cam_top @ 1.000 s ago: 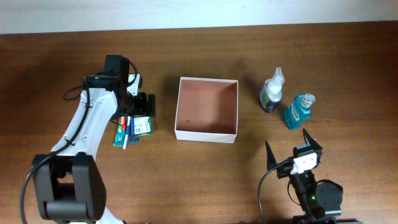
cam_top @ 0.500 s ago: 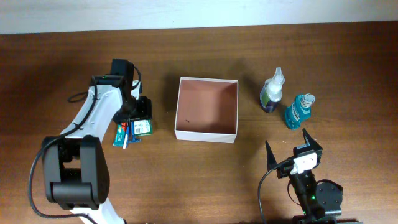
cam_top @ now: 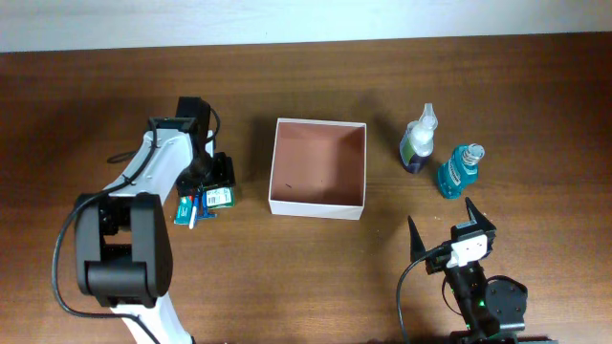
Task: Pack container
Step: 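Lower the left gripper and grasp the green-white soap bar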
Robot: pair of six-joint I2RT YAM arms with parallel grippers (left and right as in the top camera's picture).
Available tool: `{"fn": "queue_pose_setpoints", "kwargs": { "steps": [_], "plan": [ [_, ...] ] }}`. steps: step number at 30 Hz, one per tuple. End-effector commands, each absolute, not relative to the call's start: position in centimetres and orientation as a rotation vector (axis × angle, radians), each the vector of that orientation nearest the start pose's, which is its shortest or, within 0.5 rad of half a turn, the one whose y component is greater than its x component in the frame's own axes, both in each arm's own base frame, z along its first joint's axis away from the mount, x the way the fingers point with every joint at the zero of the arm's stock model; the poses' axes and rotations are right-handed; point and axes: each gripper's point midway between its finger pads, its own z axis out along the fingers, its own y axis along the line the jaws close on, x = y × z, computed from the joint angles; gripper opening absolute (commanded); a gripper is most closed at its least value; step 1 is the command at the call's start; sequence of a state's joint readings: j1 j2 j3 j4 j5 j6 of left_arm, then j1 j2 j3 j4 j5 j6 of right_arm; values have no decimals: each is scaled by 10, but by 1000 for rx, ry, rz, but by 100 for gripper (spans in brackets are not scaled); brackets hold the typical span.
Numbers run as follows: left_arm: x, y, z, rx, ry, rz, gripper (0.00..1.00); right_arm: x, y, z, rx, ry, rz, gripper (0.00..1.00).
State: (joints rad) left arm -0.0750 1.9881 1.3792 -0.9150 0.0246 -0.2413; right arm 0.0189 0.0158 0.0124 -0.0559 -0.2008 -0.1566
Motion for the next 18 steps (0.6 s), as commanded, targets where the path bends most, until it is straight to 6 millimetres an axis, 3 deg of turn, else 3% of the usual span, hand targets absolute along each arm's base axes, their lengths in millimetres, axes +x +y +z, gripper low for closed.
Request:
{"fn": "queue_pose_setpoints", "kwargs": {
  "steps": [1,10,18],
  "plan": [
    [376,-33,12,-277,3088,-27,82,243,37,160,-285,1606,53,98],
    [379,-50,11,-202,3073,-21,82,243,37,160,-285,1605,53,98],
    [380,-54,12,-104,3040,182,82,243,37,160,-285,1605,53,98]
  ]
}}
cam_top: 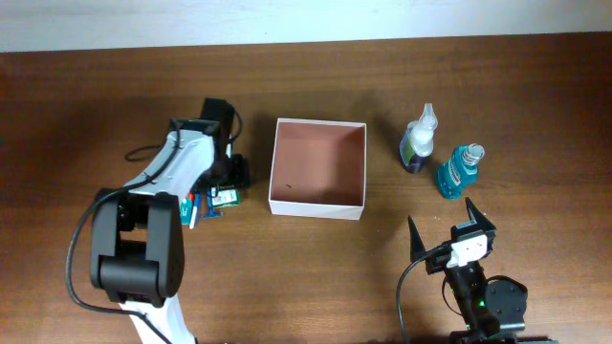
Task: Pack container
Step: 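Lower the left gripper and grasp the green-white soap bar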
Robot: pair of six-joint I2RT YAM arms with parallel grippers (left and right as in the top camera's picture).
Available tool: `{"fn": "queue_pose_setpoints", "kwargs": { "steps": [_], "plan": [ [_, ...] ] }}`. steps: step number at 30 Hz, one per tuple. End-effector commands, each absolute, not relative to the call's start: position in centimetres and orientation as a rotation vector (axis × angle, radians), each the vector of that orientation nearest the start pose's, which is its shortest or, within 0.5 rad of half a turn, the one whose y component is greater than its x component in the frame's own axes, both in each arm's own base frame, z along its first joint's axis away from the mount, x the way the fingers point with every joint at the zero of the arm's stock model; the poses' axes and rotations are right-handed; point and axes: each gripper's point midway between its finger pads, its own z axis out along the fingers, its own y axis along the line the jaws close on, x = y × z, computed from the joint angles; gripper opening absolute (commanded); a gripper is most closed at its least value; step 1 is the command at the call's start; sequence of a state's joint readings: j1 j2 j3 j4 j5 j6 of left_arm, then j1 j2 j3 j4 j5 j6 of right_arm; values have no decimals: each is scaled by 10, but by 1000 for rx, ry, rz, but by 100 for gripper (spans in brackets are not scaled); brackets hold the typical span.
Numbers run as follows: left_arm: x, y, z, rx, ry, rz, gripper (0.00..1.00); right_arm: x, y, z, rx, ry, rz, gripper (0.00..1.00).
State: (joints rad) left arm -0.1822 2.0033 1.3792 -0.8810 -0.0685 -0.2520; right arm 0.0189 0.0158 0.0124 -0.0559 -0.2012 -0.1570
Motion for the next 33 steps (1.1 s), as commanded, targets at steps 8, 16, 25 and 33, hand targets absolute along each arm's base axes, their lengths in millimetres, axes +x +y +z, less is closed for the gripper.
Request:
{"fn": "queue_pose_setpoints", "kwargs": {
  "steps": [8,16,25,33],
  "plan": [
    [380,-54,13,-129,3038,182,82,243,37,160,-285,1605,53,98],
    [379,-55,12,-138,3038,176,62,243,37,160,-285,1606,53,98],
    [378,-55,12,-139,3041,178,47,243,37,160,-285,1606,53,98],
    [371,-53,-3,-154,3065,188,67,243,37,160,-285,1605,53,98]
  ]
}}
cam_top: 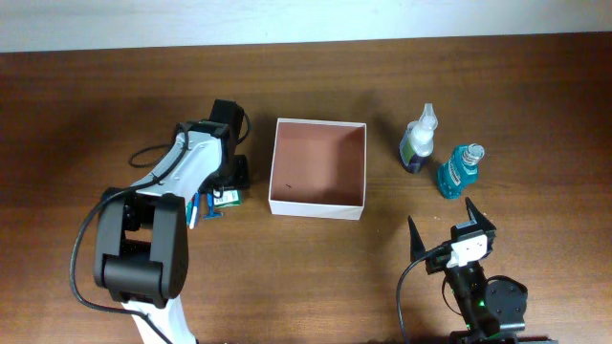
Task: Pack container
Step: 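Lower the left gripper and grasp the green-white soap bar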
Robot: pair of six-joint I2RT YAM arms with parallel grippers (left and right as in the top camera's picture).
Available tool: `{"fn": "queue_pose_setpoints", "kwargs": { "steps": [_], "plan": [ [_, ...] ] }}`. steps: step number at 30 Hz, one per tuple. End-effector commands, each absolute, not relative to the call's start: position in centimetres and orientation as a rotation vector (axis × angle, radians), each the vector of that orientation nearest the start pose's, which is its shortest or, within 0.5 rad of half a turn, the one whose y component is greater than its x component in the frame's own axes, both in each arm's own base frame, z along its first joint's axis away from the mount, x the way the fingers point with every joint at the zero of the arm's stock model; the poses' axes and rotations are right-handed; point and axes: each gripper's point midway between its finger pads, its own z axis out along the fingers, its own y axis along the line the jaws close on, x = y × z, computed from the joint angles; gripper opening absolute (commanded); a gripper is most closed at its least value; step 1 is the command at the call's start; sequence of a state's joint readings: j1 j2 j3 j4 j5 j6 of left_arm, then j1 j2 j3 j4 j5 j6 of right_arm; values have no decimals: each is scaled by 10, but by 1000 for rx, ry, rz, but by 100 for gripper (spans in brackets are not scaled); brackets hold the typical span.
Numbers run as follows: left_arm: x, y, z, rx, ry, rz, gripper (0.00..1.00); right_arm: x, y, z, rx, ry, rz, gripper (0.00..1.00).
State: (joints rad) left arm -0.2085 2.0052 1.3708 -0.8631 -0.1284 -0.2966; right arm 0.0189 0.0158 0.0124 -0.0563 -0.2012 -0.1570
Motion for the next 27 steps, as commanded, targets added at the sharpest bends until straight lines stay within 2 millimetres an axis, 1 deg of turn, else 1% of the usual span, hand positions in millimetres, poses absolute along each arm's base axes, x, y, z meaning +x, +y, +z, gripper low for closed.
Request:
{"fn": "queue_pose_setpoints", "kwargs": {
  "steps": [1,3,4,5,7,8,10,12,15,17,21,22,27],
  "plan": [
    [370,-53,-6,-153,3070,191,67,243,37,160,-285,1605,53,98],
    [368,-53,-10,-153,3079,196,67,243,37,160,-285,1606,53,98],
    [368,-53,-10,-153,3081,196,63,243,37,160,-285,1605,53,98],
    [368,-52,-10,-154,3080,196,56,243,37,160,-285,1605,53,98],
    [369,-53,-10,-154,3078,195,35,243,37,160,-285,1606,53,98],
    [369,-53,-10,-154,3078,195,28,243,37,160,-285,1606,53,98],
    [369,-53,-10,-154,3078,195,28,243,37,160,-285,1605,53,98],
    [369,-53,-9,-154,3078,195,32,243,37,160,-285,1606,53,98],
    [371,-53,-5,-154,3074,193,35,243,37,160,-285,1605,53,98],
    [374,-54,1,-154,3067,190,35,243,37,160,-285,1605,53,98],
    [381,-55,24,-157,3027,172,35,243,37,160,-285,1606,53,98],
    [382,-55,27,-157,3019,168,35,243,37,160,-285,1605,53,98],
    [382,-55,29,-157,3017,172,35,243,37,160,-285,1605,53,98]
  ]
}}
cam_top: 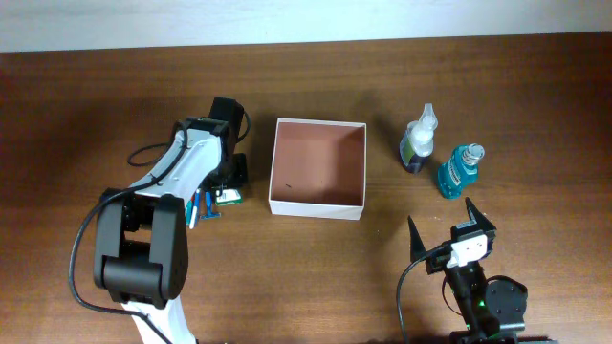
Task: Pack container
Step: 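Lower the left gripper and grasp the green-white soap bar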
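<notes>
A white box (318, 206) with a brown inside stands open at the table's middle. Just left of it lie a green packet (227, 198) and blue packets with a toothbrush (200, 207). My left gripper (232, 175) hangs right over the green packet; its jaws are hidden under the wrist. A white spray bottle (418, 141) and a blue mouthwash bottle (459, 170) stand upright to the right of the box. My right gripper (448, 227) rests open near the front edge, below the bottles, holding nothing.
The left arm (186, 162) reaches from its base (134, 277) at the front left, with a black cable looping beside it. The right arm's base (478, 301) sits at the front right. The wooden table (316, 277) ends at a white wall behind.
My left gripper first stood over the packets further left of the box. By 2.0 s ago the arm had swung right and the packets lay a little nearer the box. It has stayed there since. The right arm and both bottles never moved.
</notes>
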Robot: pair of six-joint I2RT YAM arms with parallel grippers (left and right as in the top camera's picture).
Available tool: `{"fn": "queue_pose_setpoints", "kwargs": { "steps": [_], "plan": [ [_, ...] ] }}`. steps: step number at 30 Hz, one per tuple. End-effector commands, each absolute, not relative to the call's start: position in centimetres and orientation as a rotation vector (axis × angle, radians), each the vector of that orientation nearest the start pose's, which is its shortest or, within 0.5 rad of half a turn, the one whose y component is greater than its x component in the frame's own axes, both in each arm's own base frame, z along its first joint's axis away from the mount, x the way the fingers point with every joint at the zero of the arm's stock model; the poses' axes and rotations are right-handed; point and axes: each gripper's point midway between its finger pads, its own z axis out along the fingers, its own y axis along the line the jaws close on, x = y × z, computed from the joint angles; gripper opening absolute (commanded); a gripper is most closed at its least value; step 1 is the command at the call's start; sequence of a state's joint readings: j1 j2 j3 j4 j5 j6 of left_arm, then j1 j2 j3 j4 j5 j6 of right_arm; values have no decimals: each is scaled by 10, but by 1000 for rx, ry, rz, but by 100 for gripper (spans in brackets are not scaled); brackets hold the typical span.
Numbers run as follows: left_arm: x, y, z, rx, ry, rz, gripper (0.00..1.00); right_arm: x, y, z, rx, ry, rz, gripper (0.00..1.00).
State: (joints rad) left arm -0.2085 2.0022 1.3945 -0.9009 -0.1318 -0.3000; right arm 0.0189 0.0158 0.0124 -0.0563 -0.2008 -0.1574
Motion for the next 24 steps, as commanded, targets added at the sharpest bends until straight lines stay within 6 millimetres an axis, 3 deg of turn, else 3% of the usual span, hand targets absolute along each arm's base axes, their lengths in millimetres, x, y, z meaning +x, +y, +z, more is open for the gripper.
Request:
{"fn": "queue_pose_setpoints", "kwargs": {
  "steps": [1,9,13,15,24],
  "plan": [
    [381,-54,28,-157,3020,173,35,243,37,160,-285,1605,53,98],
    [380,-56,28,-152,3023,170,43,243,37,160,-285,1606,53,98],
    [378,-56,25,-149,3027,171,63,243,37,160,-285,1606,53,98],
    [377,-56,23,-149,3027,171,68,243,37,160,-285,1605,53,98],
    [371,-55,5,-150,3022,168,70,243,37,160,-285,1605,53,98]
  ]
}}
